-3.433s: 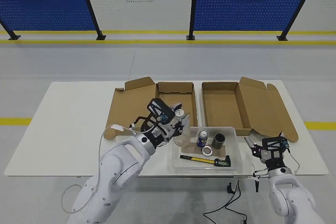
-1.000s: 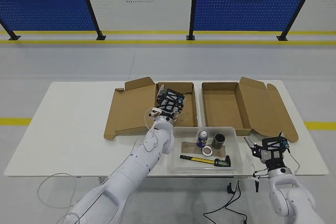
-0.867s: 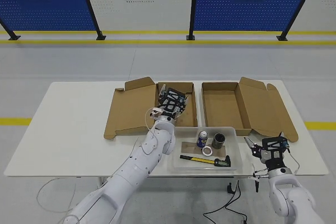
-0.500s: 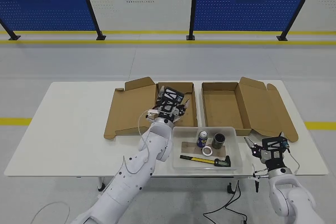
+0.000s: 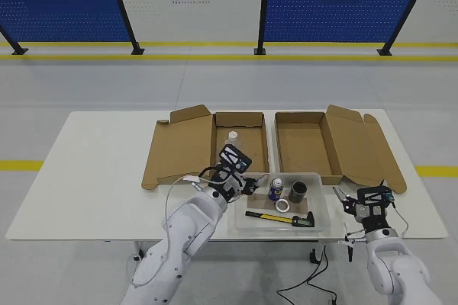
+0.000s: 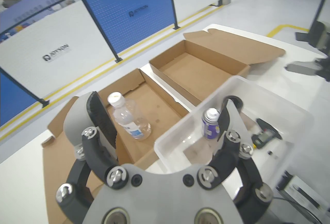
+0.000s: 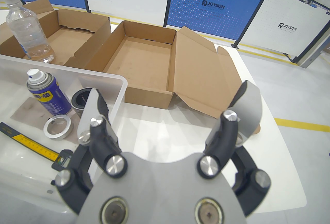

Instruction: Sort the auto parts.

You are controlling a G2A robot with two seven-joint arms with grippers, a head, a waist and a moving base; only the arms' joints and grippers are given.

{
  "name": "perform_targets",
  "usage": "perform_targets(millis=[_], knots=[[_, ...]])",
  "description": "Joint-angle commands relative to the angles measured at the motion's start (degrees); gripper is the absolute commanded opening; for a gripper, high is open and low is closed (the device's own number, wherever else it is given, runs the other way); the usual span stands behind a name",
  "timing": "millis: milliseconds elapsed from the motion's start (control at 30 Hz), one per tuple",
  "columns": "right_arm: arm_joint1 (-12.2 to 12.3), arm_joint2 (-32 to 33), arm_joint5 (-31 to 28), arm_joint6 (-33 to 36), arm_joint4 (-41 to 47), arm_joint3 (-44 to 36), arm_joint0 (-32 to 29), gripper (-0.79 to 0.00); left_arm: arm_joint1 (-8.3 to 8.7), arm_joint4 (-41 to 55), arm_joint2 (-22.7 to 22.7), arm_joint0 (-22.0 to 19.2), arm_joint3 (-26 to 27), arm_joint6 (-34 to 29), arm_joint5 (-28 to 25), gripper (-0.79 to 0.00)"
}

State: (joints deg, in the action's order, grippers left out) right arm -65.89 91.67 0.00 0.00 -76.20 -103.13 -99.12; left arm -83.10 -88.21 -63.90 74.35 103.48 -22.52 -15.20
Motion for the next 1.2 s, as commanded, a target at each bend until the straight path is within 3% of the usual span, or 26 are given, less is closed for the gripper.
perform_targets(millis=[0,167,333,700,867,900,1000,1100,1167], knots=[[0.00,0.00,0.00,0.00,0.00,0.00,0.00,0.000,0.40,0.70,-0.32,0.99,-0.06,-0.44,-4.42,0.000],[0.00,0.00,0.00,0.00,0.00,0.00,0.00,0.000,0.86,3.56,0.08,1.37,-1.09,-1.30,-10.27,0.000],[0.00,0.00,0.00,0.00,0.00,0.00,0.00,0.000,0.94,5.00,1.97,1.00,-2.47,-2.69,-12.07,0.000],[0.00,0.00,0.00,0.00,0.00,0.00,0.00,0.000,-0.21,0.89,9.52,-2.50,-11.53,1.33,-4.69,0.000],[0.00,0.00,0.00,0.00,0.00,0.00,0.00,0.000,-1.09,1.14,12.21,-4.96,-15.57,2.49,-1.34,-0.114],[0.00,0.00,0.00,0.00,0.00,0.00,0.00,0.000,-1.27,1.23,12.76,-5.40,-16.24,2.70,-0.86,-0.172],[0.00,0.00,0.00,0.00,0.00,0.00,0.00,0.000,-1.79,1.14,14.29,-6.63,-18.39,3.17,0.66,-0.191],[0.00,0.00,0.00,0.00,0.00,0.00,0.00,0.000,-2.33,0.38,15.59,-8.13,-21.00,3.80,2.72,-0.277],[0.00,0.00,0.00,0.00,0.00,0.00,0.00,0.000,-2.73,0.43,16.23,-9.28,-22.84,3.93,3.99,-0.286]])
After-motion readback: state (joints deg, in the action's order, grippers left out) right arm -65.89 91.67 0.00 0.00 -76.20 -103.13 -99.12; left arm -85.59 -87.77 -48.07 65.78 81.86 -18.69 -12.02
